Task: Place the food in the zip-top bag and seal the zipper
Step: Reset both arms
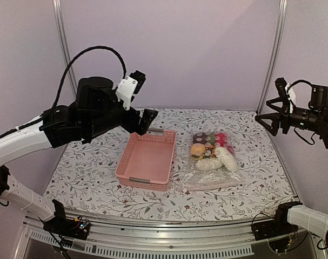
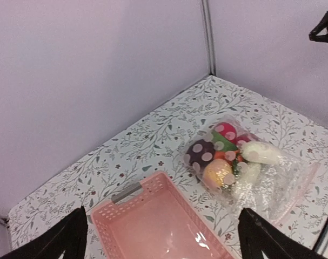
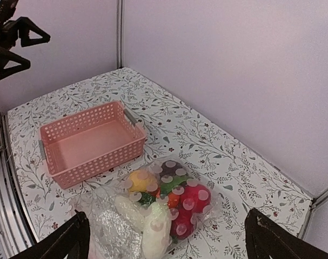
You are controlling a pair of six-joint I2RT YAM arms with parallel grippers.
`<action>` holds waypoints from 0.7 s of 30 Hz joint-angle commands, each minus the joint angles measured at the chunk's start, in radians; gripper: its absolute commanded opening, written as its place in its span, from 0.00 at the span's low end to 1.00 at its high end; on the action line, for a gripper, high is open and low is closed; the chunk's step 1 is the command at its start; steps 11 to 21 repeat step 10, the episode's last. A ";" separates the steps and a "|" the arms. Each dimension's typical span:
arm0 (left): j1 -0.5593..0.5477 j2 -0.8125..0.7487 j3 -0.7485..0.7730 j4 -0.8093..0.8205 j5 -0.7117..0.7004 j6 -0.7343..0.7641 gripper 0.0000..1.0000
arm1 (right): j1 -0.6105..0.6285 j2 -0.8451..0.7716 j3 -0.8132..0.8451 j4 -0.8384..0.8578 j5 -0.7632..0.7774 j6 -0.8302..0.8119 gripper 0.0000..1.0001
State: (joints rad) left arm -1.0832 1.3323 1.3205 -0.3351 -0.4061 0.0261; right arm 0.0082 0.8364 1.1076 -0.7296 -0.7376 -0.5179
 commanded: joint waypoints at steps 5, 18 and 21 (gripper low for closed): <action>0.133 -0.172 -0.055 0.032 -0.284 -0.229 1.00 | 0.002 0.112 0.142 0.274 0.310 0.537 0.99; 0.144 -0.230 -0.139 0.038 -0.328 -0.268 1.00 | 0.001 0.088 0.047 0.324 0.427 0.552 0.99; 0.144 -0.230 -0.139 0.038 -0.328 -0.268 1.00 | 0.001 0.088 0.047 0.324 0.427 0.552 0.99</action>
